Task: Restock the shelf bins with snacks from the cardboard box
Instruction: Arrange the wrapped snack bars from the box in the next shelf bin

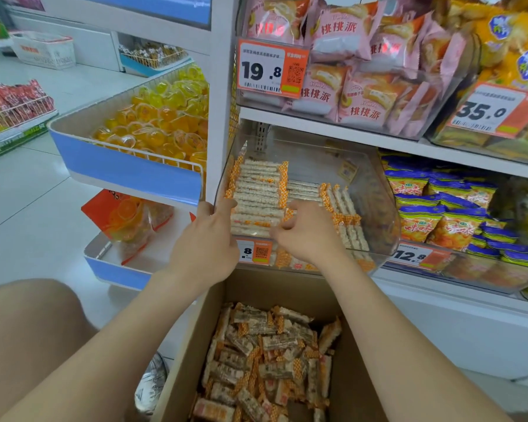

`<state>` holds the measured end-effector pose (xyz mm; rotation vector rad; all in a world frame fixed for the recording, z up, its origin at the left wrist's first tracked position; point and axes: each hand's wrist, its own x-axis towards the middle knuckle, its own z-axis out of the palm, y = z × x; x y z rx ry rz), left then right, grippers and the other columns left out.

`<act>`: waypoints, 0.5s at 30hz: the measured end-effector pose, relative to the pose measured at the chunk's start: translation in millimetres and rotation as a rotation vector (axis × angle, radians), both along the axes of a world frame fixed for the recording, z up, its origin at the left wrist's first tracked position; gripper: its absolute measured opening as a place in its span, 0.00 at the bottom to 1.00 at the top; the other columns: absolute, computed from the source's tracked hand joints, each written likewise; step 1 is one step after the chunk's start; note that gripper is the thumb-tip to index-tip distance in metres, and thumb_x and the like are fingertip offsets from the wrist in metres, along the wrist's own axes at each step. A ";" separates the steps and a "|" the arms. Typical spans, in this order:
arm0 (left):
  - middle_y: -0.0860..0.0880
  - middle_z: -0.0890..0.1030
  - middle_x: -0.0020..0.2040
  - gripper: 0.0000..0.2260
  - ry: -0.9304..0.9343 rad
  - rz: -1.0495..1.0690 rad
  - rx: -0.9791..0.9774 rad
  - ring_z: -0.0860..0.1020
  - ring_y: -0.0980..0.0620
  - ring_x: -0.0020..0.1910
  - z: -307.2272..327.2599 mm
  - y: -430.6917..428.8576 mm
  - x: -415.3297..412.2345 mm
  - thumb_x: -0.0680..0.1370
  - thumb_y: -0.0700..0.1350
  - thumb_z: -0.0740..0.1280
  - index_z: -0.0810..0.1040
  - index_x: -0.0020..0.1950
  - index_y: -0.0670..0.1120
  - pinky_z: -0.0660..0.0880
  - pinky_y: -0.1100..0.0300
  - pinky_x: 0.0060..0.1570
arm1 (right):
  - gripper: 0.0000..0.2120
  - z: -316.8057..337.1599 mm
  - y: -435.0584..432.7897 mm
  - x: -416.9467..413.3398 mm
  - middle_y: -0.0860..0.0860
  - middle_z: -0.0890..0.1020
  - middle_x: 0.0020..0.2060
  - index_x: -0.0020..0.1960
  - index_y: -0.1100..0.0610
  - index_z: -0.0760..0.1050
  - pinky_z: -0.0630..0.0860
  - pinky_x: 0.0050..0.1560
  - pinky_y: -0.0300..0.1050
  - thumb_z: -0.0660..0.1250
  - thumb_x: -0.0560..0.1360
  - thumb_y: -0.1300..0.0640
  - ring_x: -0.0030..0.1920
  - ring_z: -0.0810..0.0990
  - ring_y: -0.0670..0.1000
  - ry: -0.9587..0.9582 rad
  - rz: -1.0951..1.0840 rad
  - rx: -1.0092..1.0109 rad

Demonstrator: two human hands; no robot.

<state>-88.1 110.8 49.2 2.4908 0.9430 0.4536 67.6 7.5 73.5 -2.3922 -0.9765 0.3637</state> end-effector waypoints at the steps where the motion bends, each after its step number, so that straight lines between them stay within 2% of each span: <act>1: 0.42 0.69 0.65 0.29 -0.009 -0.005 -0.002 0.77 0.34 0.53 0.9 -0.5 -0.6 0.80 0.38 0.62 0.59 0.80 0.51 0.78 0.43 0.50 | 0.23 1.8 2.3 -0.2 0.55 0.86 0.47 0.68 0.62 0.74 0.83 0.49 0.50 0.72 0.79 0.51 0.42 0.83 0.53 -0.007 0.013 -0.008; 3: 0.42 0.69 0.64 0.31 -0.031 -0.018 -0.019 0.77 0.34 0.53 2.4 -0.7 -0.9 0.79 0.38 0.62 0.56 0.80 0.51 0.78 0.43 0.50 | 0.21 4.7 3.5 1.2 0.55 0.84 0.45 0.67 0.62 0.74 0.83 0.47 0.52 0.70 0.79 0.51 0.43 0.84 0.56 -0.001 -0.002 0.008; 4: 0.42 0.69 0.64 0.31 -0.044 -0.019 -0.028 0.77 0.34 0.54 2.4 -0.2 -0.4 0.79 0.38 0.62 0.56 0.80 0.51 0.77 0.43 0.50 | 0.19 5.6 3.1 1.8 0.54 0.81 0.43 0.65 0.61 0.74 0.82 0.43 0.49 0.70 0.80 0.51 0.43 0.82 0.55 -0.018 -0.006 -0.006; 5: 0.41 0.70 0.64 0.32 -0.055 -0.013 -0.031 0.76 0.34 0.56 2.0 0.4 0.3 0.79 0.38 0.63 0.55 0.81 0.51 0.77 0.44 0.51 | 0.16 7.4 2.4 0.7 0.52 0.79 0.41 0.61 0.59 0.73 0.77 0.39 0.44 0.69 0.80 0.51 0.41 0.80 0.52 -0.025 0.006 -0.045; 7: 0.42 0.70 0.64 0.34 -0.073 0.003 -0.024 0.76 0.35 0.58 0.7 0.7 2.0 0.78 0.39 0.63 0.53 0.82 0.50 0.74 0.48 0.49 | 0.10 9.4 3.5 -3.1 0.51 0.75 0.37 0.53 0.60 0.73 0.67 0.31 0.42 0.67 0.80 0.52 0.35 0.75 0.49 0.034 0.051 -0.121; 8: 0.42 0.71 0.65 0.35 -0.082 0.009 -0.020 0.76 0.36 0.59 0.0 0.6 2.6 0.78 0.40 0.64 0.52 0.82 0.49 0.72 0.49 0.49 | 0.09 9.7 5.7 -4.7 0.51 0.72 0.35 0.49 0.60 0.74 0.64 0.29 0.43 0.67 0.80 0.54 0.32 0.72 0.50 0.067 0.074 -0.127; 10: 0.42 0.70 0.65 0.36 -0.099 0.010 -0.019 0.76 0.36 0.59 -0.3 0.9 3.5 0.78 0.40 0.64 0.52 0.83 0.49 0.70 0.51 0.48 | 0.11 11.2 10.3 -8.8 0.50 0.66 0.32 0.41 0.57 0.67 0.59 0.30 0.45 0.66 0.78 0.55 0.30 0.66 0.50 0.105 0.105 -0.104; 12: 0.43 0.71 0.65 0.36 -0.112 0.006 -0.018 0.76 0.37 0.58 -1.0 2.2 4.2 0.77 0.41 0.64 0.52 0.83 0.50 0.72 0.50 0.48 | 0.14 11.4 11.2 -11.3 0.51 0.67 0.32 0.40 0.57 0.66 0.62 0.31 0.46 0.66 0.79 0.51 0.31 0.67 0.52 0.103 0.117 -0.075; 13: 0.43 0.71 0.64 0.36 -0.120 -0.001 -0.019 0.77 0.37 0.58 -1.5 2.4 4.4 0.77 0.41 0.64 0.52 0.83 0.50 0.73 0.49 0.48 | 0.14 8.9 10.4 -10.8 0.53 0.72 0.34 0.41 0.58 0.71 0.67 0.34 0.47 0.65 0.80 0.49 0.33 0.72 0.53 0.083 0.111 -0.058; 14: 0.43 0.71 0.64 0.35 -0.118 -0.002 -0.021 0.77 0.38 0.58 -1.7 1.6 3.9 0.78 0.42 0.65 0.53 0.82 0.50 0.74 0.48 0.48 | 0.14 4.9 7.9 -9.5 0.54 0.79 0.39 0.47 0.59 0.77 0.73 0.39 0.48 0.65 0.80 0.47 0.38 0.79 0.54 0.055 0.091 -0.024; 15: 0.42 0.71 0.64 0.34 -0.103 0.009 -0.013 0.76 0.37 0.58 -2.8 0.9 2.9 0.77 0.43 0.65 0.54 0.81 0.49 0.75 0.47 0.49 | 0.16 1.2 3.5 -8.8 0.55 0.84 0.48 0.57 0.59 0.81 0.78 0.47 0.48 0.65 0.81 0.47 0.47 0.83 0.54 0.012 0.044 0.032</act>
